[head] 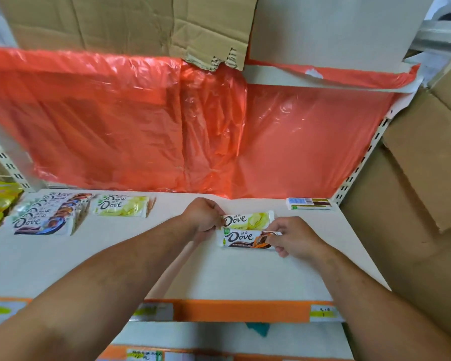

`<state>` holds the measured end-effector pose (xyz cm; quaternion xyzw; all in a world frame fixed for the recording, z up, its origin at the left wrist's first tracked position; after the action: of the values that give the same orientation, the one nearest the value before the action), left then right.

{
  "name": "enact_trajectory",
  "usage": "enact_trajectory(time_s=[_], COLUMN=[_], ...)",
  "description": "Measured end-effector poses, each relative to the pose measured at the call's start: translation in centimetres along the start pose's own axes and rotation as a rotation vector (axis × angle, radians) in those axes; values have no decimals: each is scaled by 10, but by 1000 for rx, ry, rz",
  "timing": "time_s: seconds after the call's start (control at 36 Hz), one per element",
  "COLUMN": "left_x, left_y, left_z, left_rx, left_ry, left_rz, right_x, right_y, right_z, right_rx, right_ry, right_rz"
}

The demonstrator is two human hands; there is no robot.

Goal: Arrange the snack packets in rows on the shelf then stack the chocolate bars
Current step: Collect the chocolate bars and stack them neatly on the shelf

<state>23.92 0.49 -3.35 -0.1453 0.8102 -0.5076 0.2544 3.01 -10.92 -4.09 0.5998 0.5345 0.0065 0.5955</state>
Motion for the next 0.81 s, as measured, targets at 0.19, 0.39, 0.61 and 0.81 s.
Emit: enact_trajectory(time_s=[0.19,0.39,0.61,0.81], left_x=[-96,-178,-237,-256], left_y=[31,60,80,78], left_z=[-21,-33,-37,-33], left_rx=[21,4,28,22], left_ry=[-46,-92,-127,-182], left_rz=[28,55,116,125], right_x=[67,133,175,180], right_y=[59,108,147,167], right_z=[-2,-3,-1,11], right_rx=[-42,-54,-80,-94], right_ry=[27,17,8,22], right_rz=[-31,-41,-110,-140])
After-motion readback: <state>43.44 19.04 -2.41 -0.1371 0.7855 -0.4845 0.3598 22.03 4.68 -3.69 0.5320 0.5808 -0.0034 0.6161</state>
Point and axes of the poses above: each hand's wrist, its own z-axis towards the middle knuckle, its own x-axis out of the palm, y = z × x, the point moved 1 cm from there along z, towards the middle knuckle, and after that the axes turned 10 degrees about -z, right-handed, at the moved point
